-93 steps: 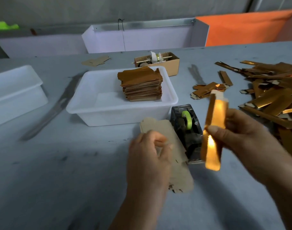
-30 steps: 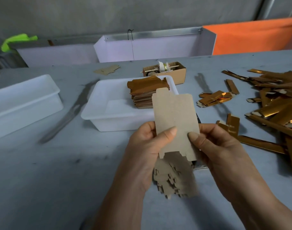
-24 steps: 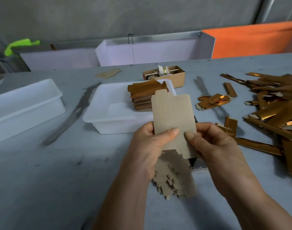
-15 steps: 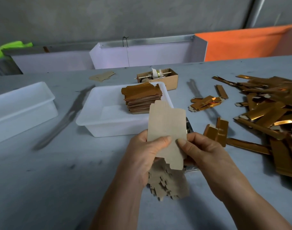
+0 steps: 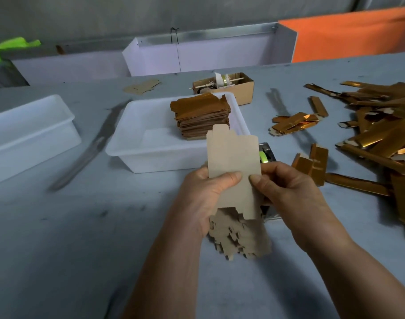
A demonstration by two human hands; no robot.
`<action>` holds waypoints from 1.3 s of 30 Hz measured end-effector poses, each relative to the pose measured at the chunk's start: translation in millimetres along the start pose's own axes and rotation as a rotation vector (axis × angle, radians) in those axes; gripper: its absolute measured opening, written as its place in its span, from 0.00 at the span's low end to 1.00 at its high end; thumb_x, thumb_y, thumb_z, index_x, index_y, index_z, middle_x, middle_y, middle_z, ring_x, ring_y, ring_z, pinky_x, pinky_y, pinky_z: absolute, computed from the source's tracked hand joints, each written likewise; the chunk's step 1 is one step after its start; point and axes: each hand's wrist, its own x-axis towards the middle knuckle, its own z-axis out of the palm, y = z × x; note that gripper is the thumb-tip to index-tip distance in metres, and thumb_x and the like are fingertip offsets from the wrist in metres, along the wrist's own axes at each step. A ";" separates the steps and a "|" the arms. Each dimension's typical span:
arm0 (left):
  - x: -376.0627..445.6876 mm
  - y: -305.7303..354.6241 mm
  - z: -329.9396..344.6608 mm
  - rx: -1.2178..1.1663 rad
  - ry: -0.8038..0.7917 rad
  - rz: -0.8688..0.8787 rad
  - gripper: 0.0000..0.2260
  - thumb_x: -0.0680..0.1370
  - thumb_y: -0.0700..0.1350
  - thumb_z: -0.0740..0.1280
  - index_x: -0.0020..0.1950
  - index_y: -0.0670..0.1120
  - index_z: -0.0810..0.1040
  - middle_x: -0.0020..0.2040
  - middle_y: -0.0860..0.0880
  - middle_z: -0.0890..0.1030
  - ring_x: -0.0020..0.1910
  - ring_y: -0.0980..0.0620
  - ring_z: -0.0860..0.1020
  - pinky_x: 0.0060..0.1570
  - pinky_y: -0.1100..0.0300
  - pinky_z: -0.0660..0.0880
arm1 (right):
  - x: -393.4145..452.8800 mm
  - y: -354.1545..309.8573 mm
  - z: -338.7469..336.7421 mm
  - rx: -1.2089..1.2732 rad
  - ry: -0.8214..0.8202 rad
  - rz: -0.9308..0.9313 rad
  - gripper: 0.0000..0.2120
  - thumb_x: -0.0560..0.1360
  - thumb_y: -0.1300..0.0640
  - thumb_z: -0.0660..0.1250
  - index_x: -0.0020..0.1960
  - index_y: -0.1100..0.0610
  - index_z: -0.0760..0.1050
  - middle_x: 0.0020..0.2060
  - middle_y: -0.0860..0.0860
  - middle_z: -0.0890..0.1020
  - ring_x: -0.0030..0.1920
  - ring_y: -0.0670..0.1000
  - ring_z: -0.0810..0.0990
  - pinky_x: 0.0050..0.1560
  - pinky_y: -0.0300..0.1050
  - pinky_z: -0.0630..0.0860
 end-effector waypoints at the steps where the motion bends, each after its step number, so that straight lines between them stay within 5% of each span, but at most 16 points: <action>1: 1.0 -0.1 -0.6 0.007 0.005 0.000 0.08 0.71 0.40 0.74 0.50 0.45 0.83 0.44 0.46 0.86 0.44 0.45 0.84 0.51 0.50 0.80 | 1.2 0.3 -0.6 -0.012 0.002 -0.007 0.02 0.73 0.56 0.68 0.44 0.50 0.80 0.42 0.55 0.82 0.45 0.54 0.81 0.45 0.51 0.81; 4: 2.3 -2.4 0.4 0.041 0.022 0.000 0.09 0.72 0.40 0.73 0.52 0.45 0.83 0.45 0.45 0.86 0.46 0.43 0.84 0.55 0.46 0.79 | 1.8 2.4 -3.3 -0.059 -0.020 -0.010 0.02 0.73 0.54 0.69 0.42 0.48 0.79 0.41 0.53 0.82 0.45 0.53 0.81 0.47 0.54 0.81; 9: 3.1 -5.1 1.7 0.092 0.018 -0.002 0.07 0.72 0.41 0.73 0.50 0.46 0.83 0.44 0.45 0.86 0.45 0.44 0.84 0.54 0.45 0.79 | -0.4 3.8 -3.1 -0.135 0.040 -0.061 0.03 0.74 0.53 0.68 0.42 0.47 0.77 0.38 0.46 0.82 0.42 0.45 0.80 0.43 0.44 0.79; 14: 1.8 -5.4 5.9 0.168 0.016 0.034 0.05 0.71 0.43 0.74 0.46 0.48 0.82 0.43 0.47 0.86 0.45 0.45 0.84 0.53 0.45 0.79 | -6.4 5.8 -6.4 -0.174 0.093 -0.080 0.03 0.75 0.53 0.67 0.43 0.50 0.78 0.40 0.49 0.81 0.42 0.49 0.80 0.45 0.48 0.80; 19: 1.9 -8.8 12.5 0.129 0.004 0.023 0.10 0.70 0.41 0.75 0.51 0.46 0.82 0.44 0.45 0.86 0.45 0.44 0.84 0.52 0.44 0.80 | -9.6 8.8 -14.7 -0.111 0.084 -0.045 0.03 0.74 0.54 0.68 0.42 0.50 0.77 0.38 0.48 0.81 0.39 0.45 0.80 0.37 0.34 0.77; 24: 1.2 -9.4 15.5 0.105 -0.008 0.024 0.09 0.69 0.41 0.75 0.48 0.45 0.83 0.45 0.44 0.86 0.46 0.42 0.84 0.54 0.43 0.79 | -9.8 11.3 -15.9 -0.099 0.123 -0.060 0.02 0.74 0.56 0.69 0.43 0.50 0.77 0.38 0.54 0.81 0.40 0.52 0.80 0.42 0.44 0.80; 28: 0.6 -9.8 17.5 0.126 0.040 0.045 0.07 0.69 0.42 0.76 0.46 0.46 0.83 0.43 0.46 0.86 0.45 0.43 0.84 0.53 0.43 0.79 | -11.6 8.7 -12.8 -0.208 0.185 -0.148 0.04 0.73 0.54 0.69 0.43 0.48 0.74 0.32 0.46 0.76 0.34 0.43 0.76 0.37 0.37 0.77; 32: -3.7 -11.6 21.3 0.139 0.093 0.063 0.09 0.69 0.42 0.76 0.49 0.47 0.83 0.44 0.46 0.86 0.46 0.43 0.84 0.52 0.42 0.79 | -17.7 3.8 -3.8 -0.358 0.234 -0.282 0.05 0.74 0.53 0.68 0.47 0.51 0.73 0.33 0.45 0.76 0.38 0.40 0.75 0.34 0.29 0.73; 35: -7.6 -12.5 22.5 0.145 0.089 0.087 0.11 0.71 0.44 0.74 0.53 0.47 0.83 0.45 0.46 0.85 0.48 0.43 0.83 0.52 0.43 0.79 | -22.5 1.6 2.9 -0.328 0.201 -0.332 0.06 0.76 0.49 0.65 0.49 0.51 0.73 0.34 0.45 0.77 0.38 0.40 0.76 0.35 0.32 0.75; 39: -13.3 -14.4 22.1 0.152 0.033 0.117 0.02 0.74 0.45 0.72 0.46 0.48 0.84 0.40 0.48 0.86 0.41 0.48 0.84 0.44 0.48 0.81 | -26.0 0.5 9.1 -0.250 0.142 -0.355 0.08 0.78 0.49 0.62 0.49 0.53 0.74 0.32 0.46 0.77 0.33 0.42 0.78 0.32 0.34 0.74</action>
